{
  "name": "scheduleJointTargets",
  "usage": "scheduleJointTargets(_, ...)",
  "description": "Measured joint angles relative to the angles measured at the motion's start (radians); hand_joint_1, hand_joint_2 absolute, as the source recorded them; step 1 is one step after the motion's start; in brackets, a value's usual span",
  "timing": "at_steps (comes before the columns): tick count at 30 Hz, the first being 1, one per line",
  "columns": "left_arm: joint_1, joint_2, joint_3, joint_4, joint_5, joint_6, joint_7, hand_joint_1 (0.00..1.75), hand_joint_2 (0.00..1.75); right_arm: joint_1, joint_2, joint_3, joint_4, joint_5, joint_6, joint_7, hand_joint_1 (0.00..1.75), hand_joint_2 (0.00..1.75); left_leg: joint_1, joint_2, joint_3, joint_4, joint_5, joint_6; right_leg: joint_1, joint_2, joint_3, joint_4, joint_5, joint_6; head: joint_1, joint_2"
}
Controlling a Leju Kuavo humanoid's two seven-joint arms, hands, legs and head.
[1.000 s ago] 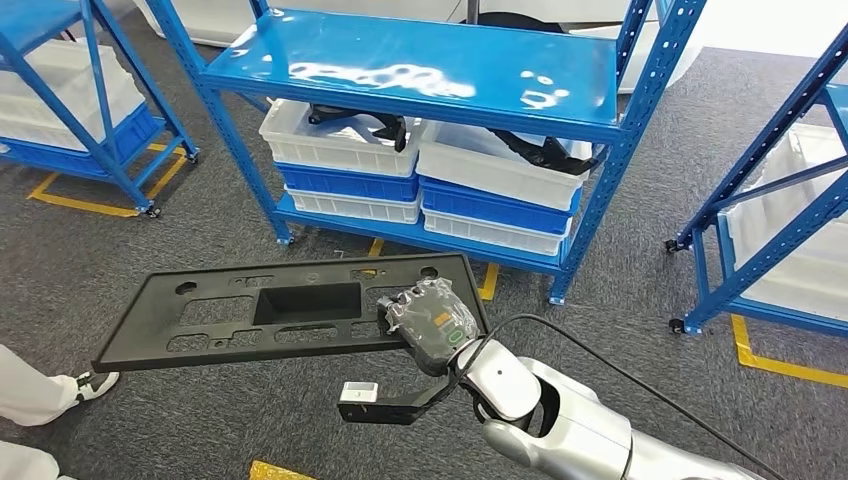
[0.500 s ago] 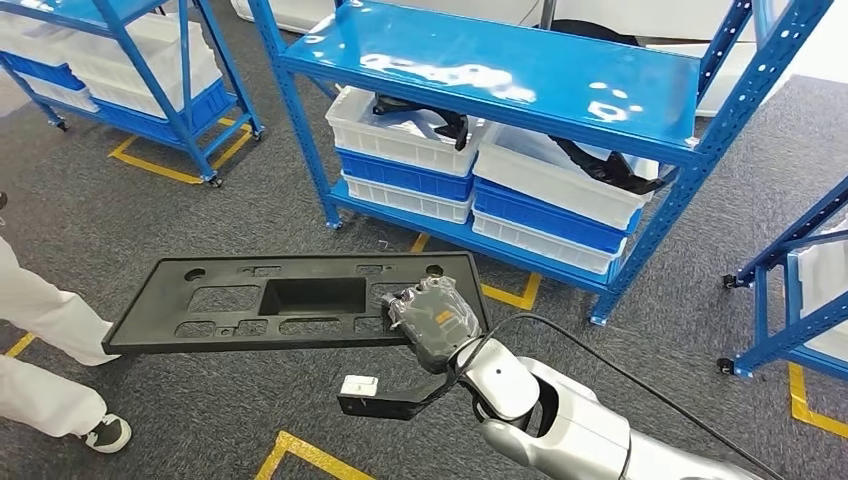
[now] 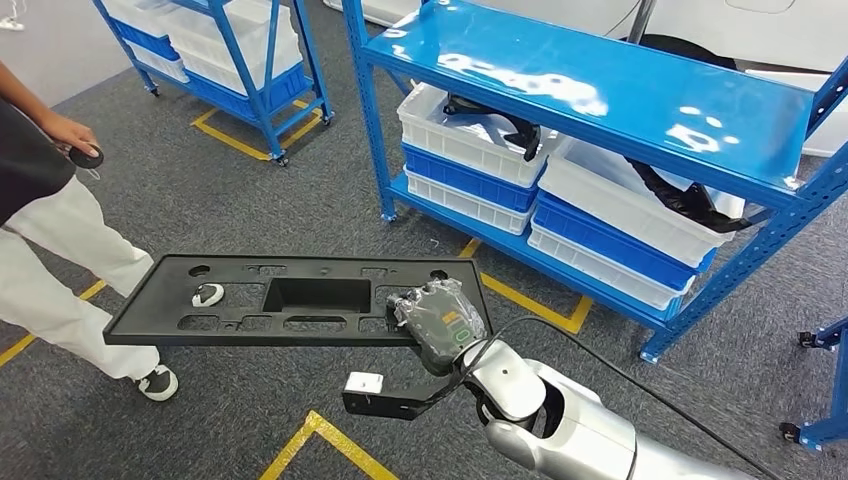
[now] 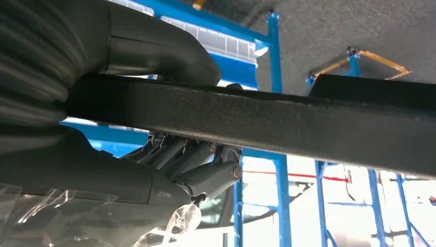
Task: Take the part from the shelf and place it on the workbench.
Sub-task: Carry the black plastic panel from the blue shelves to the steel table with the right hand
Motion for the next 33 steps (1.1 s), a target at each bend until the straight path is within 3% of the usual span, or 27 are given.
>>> scheduleJointTargets(2,0.001,0.002,0.000,-0.001,-0.001,0.001,0.002,0.00,1.75,0.000,0.000,-0.003,0.000,-0.006,0.006,0.006,1.75,1.75,-0.001,0.039,-0.017,0.034,-0.018,-0.009,-0.002,-0.024,0.002,-0.002,0.000,-0.009,-0.003,0.000)
scheduleJointTargets(4,-0.003,0.002,-0.001,-0.001,-0.003,0.003,0.003,0.00,1.75,-0.001,0.000,-0.009,-0.001,-0.015,0.012,0.010,1.75,1.75,-0.002,0.107,-0.073,0.150,-0.073,-0.021,-0.002,-0.048,0.005,-0.002,-0.001,-0.015,-0.007,0.000)
scheduleJointTargets(6,-0.008,0.002,-0.001,-0.001,-0.007,0.004,0.005,0.00,1.75,0.000,-0.002,-0.012,-0.001,-0.029,0.026,0.015,1.75,1.75,0.003,0.133,-0.146,0.290,-0.124,-0.028,0.000,-0.077,0.005,-0.002,-0.004,-0.018,-0.008,0.000)
scheduleJointTargets(7,-0.010,0.003,-0.001,-0.001,-0.010,0.004,0.006,0.00,1.75,0.001,-0.003,-0.013,-0.001,-0.037,0.034,0.016,1.75,1.75,0.004,0.136,-0.163,0.318,-0.126,-0.029,0.000,-0.091,0.006,-0.002,-0.006,-0.019,-0.008,0.000)
scheduleJointTargets(8,-0.011,0.003,-0.001,-0.001,-0.013,0.004,0.009,0.00,1.75,0.002,-0.004,-0.012,-0.001,-0.044,0.042,0.015,1.75,1.75,0.004,0.137,-0.157,0.301,-0.109,-0.027,0.000,-0.105,0.008,-0.002,-0.008,-0.019,-0.008,0.000)
scheduleJointTargets(9,-0.012,0.003,-0.001,-0.001,-0.015,0.004,0.011,0.00,1.75,0.002,-0.004,-0.012,-0.001,-0.050,0.046,0.014,1.75,1.75,0.003,0.144,-0.127,0.240,-0.075,-0.023,0.001,-0.118,0.010,-0.002,-0.010,-0.018,-0.008,0.000)
scheduleJointTargets(11,-0.016,0.004,-0.001,-0.001,-0.016,0.004,0.013,0.00,1.75,0.001,-0.004,-0.013,-0.001,-0.055,0.050,0.012,1.75,1.75,-0.006,0.187,-0.044,0.080,-0.011,-0.010,0.004,-0.142,0.018,-0.003,-0.015,-0.014,-0.008,0.000)
scheduleJointTargets(13,-0.023,0.005,-0.001,-0.001,-0.016,0.004,0.014,0.00,1.75,0.000,-0.004,-0.013,-0.001,-0.055,0.050,0.011,1.75,1.75,-0.018,0.216,-0.009,0.003,0.009,0.002,0.006,-0.162,0.024,-0.006,-0.019,-0.006,-0.008,0.000)
scheduleJointTargets(15,-0.027,0.006,-0.001,-0.001,-0.015,0.005,0.014,0.00,1.75,-0.001,-0.004,-0.014,-0.002,-0.050,0.049,0.013,1.75,1.75,-0.022,0.196,-0.012,-0.004,0.010,0.011,0.007,-0.182,0.029,-0.011,-0.022,0.004,-0.008,0.000)
scheduleJointTargets(16,-0.026,0.007,-0.001,-0.001,-0.015,0.005,0.014,0.00,1.75,-0.002,-0.004,-0.014,-0.002,-0.044,0.048,0.017,1.75,1.75,-0.020,0.182,-0.010,-0.009,0.014,0.016,0.006,-0.174,0.031,-0.008,-0.027,0.010,-0.008,0.000)
scheduleJointTargets(18,-0.025,0.007,-0.001,-0.001,-0.012,0.006,0.014,0.00,1.75,-0.005,-0.005,-0.015,-0.002,-0.029,0.046,0.023,1.75,1.75,-0.012,0.156,-0.002,-0.019,0.023,0.029,0.005,-0.119,0.010,0.047,-0.065,0.016,-0.006,0.000)
scheduleJointTargets(20,-0.025,0.007,-0.001,-0.001,-0.009,0.006,0.017,0.00,1.75,-0.006,-0.007,-0.015,-0.001,-0.017,0.046,0.019,1.75,1.75,-0.009,0.127,-0.001,-0.021,0.026,0.036,0.005,-0.061,-0.057,0.183,-0.129,0.015,-0.004,0.000)
scheduleJointTargets(21,-0.024,0.007,-0.001,-0.001,-0.008,0.005,0.019,0.00,1.75,-0.006,-0.008,-0.014,-0.001,-0.013,0.046,0.014,1.75,1.75,-0.009,0.112,-0.001,-0.021,0.026,0.036,0.006,-0.051,-0.093,0.247,-0.149,0.015,-0.003,0.000)
scheduleJointTargets(22,-0.021,0.007,-0.001,-0.001,-0.007,0.004,0.020,0.00,1.75,-0.004,-0.009,-0.012,0.000,-0.011,0.046,0.009,1.75,1.75,-0.010,0.096,-0.001,-0.020,0.026,0.037,0.007,-0.048,-0.116,0.281,-0.151,0.015,-0.003,0.000)
scheduleJointTargets(23,-0.018,0.007,-0.001,-0.001,-0.006,0.004,0.021,0.00,1.75,-0.002,-0.009,-0.011,0.000,-0.009,0.046,0.005,1.75,1.75,-0.010,0.079,-0.001,-0.020,0.025,0.037,0.006,-0.046,-0.121,0.276,-0.132,0.014,-0.003,0.000)
scheduleJointTargets(24,-0.014,0.007,-0.001,-0.001,-0.006,0.003,0.021,0.00,1.75,-0.001,-0.009,-0.010,0.000,-0.007,0.047,0.002,1.75,1.75,-0.009,0.061,0.000,-0.018,0.025,0.036,0.005,-0.041,-0.105,0.228,-0.096,0.013,-0.002,0.000)
scheduleJointTargets(25,-0.011,0.008,-0.001,-0.001,-0.005,0.003,0.021,0.00,1.75,0.000,-0.010,-0.010,0.000,-0.005,0.047,0.001,1.75,1.75,-0.007,0.043,0.000,-0.015,0.023,0.033,0.003,-0.025,-0.075,0.154,-0.051,0.012,-0.002,0.000)
scheduleJointTargets(27,-0.009,0.008,-0.001,-0.001,-0.005,0.003,0.021,0.00,1.75,0.000,-0.009,-0.009,0.001,-0.001,0.047,-0.003,1.75,1.75,-0.007,0.012,-0.005,-0.007,0.019,0.025,-0.003,0.019,-0.022,0.028,0.005,0.009,-0.002,0.000)
scheduleJointTargets(28,-0.007,0.008,-0.001,-0.001,-0.005,0.003,0.021,0.00,1.75,0.000,-0.009,-0.008,0.002,0.000,0.047,-0.004,1.75,1.75,-0.007,0.000,-0.010,-0.004,0.018,0.021,-0.003,0.032,-0.010,0.000,0.012,0.006,-0.002,0.000)
scheduleJointTargets(30,-0.003,0.009,-0.001,-0.001,-0.007,0.004,0.021,0.00,1.75,0.000,-0.007,-0.005,0.004,0.002,0.047,-0.007,1.75,1.75,-0.003,-0.021,-0.017,-0.004,0.020,0.011,0.000,0.016,-0.008,-0.006,0.011,-0.004,-0.003,0.000)
scheduleJointTargets(31,0.001,0.010,-0.001,-0.002,-0.009,0.005,0.020,0.00,1.75,0.000,-0.006,-0.004,0.005,0.003,0.047,-0.007,1.75,1.75,-0.003,-0.012,-0.021,0.000,0.018,0.005,0.001,0.003,-0.006,-0.007,0.011,-0.010,-0.002,0.000)
scheduleJointTargets(33,0.003,0.012,-0.001,-0.002,-0.014,0.007,0.018,0.00,1.75,-0.001,-0.002,-0.003,0.005,0.006,0.047,-0.007,1.75,1.75,-0.005,0.049,-0.046,0.051,-0.009,-0.007,0.000,-0.023,0.000,-0.010,0.011,-0.023,-0.005,0.000)
